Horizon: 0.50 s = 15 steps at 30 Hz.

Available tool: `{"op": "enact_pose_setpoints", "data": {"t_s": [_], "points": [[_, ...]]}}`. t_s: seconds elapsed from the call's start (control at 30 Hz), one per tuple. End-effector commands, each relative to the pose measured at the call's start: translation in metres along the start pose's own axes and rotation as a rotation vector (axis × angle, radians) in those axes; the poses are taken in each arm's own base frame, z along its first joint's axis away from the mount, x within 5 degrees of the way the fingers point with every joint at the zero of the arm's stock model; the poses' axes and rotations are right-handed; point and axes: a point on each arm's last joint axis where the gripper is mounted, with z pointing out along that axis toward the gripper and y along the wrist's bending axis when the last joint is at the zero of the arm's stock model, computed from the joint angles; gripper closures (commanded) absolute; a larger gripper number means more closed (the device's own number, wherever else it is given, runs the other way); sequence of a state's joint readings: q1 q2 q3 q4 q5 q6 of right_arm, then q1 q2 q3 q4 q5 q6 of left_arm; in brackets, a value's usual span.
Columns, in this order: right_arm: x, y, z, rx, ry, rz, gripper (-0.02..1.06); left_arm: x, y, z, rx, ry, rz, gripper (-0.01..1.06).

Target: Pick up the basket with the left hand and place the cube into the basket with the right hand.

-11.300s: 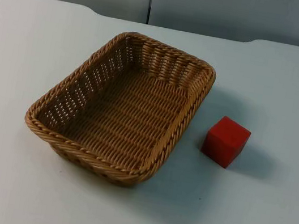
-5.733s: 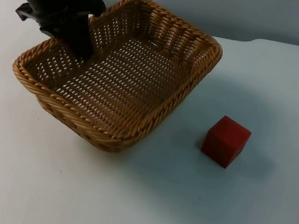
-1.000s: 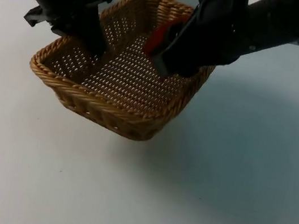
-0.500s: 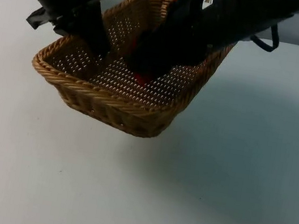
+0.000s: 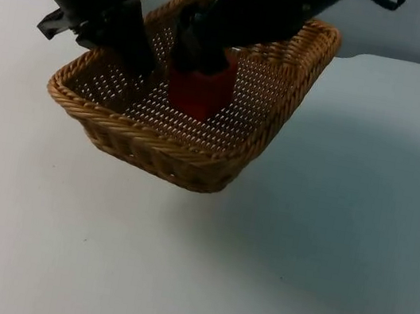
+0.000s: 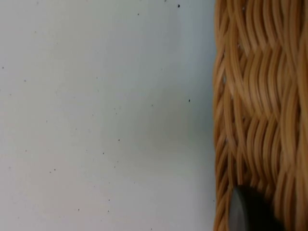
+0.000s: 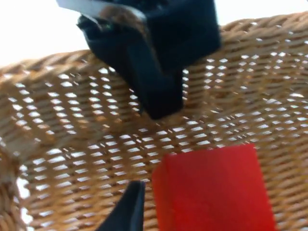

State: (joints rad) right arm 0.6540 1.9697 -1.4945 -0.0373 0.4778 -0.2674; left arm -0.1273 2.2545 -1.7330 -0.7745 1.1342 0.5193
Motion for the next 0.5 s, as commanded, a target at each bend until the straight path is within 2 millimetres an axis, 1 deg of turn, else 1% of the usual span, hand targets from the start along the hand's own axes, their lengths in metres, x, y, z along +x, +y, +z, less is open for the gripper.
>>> {"op": "enact_pose_setpoints", "data": {"t_s": [0.0, 0.03, 0.07, 0.13, 0.2, 0.23, 0.27, 0.3, 0.33, 0.37, 0.4, 0.47], "points": [[-0.006, -0.016, -0.017, 0.041, -0.031, 0.008, 0.07, -0.004, -0.013, -0.008, 0.044, -0.034, 0.002, 1.05], [-0.006, -0.025, -0.025, 0.059, -0.04, 0.023, 0.07, -0.005, -0.013, -0.008, 0.042, -0.037, 0.002, 1.05], [-0.006, -0.025, -0.025, 0.059, -0.04, 0.023, 0.07, -0.005, -0.013, -0.008, 0.042, -0.037, 0.002, 1.05], [-0.006, -0.047, -0.044, 0.101, -0.072, 0.089, 0.07, -0.005, -0.013, -0.008, 0.044, -0.04, 0.0, 1.05], [-0.004, -0.071, -0.069, 0.151, -0.107, 0.141, 0.07, -0.005, -0.013, -0.008, 0.048, -0.042, -0.001, 1.05], [-0.004, -0.071, -0.069, 0.151, -0.107, 0.141, 0.07, -0.005, -0.013, -0.008, 0.048, -0.042, -0.001, 1.05], [-0.004, -0.081, -0.084, 0.178, -0.128, 0.158, 0.07, -0.005, -0.014, -0.008, 0.048, -0.04, 0.0, 1.05], [-0.002, -0.098, -0.109, 0.226, -0.16, 0.188, 0.07, -0.004, -0.014, -0.007, 0.052, -0.032, 0.001, 1.05], [0.001, -0.108, -0.124, 0.256, -0.175, 0.207, 0.07, -0.003, -0.014, -0.006, 0.058, -0.02, 0.002, 1.05], [0.002, -0.115, -0.139, 0.283, -0.196, 0.22, 0.07, -0.002, -0.014, -0.004, 0.063, -0.01, 0.001, 1.05], [0.002, -0.115, -0.139, 0.283, -0.196, 0.22, 0.07, -0.002, -0.014, -0.004, 0.063, -0.01, 0.001, 1.05], [0.004, -0.126, -0.173, 0.339, -0.249, 0.242, 0.07, 0.0, -0.012, 0.002, 0.074, 0.015, 0.017, 1.05]]}}
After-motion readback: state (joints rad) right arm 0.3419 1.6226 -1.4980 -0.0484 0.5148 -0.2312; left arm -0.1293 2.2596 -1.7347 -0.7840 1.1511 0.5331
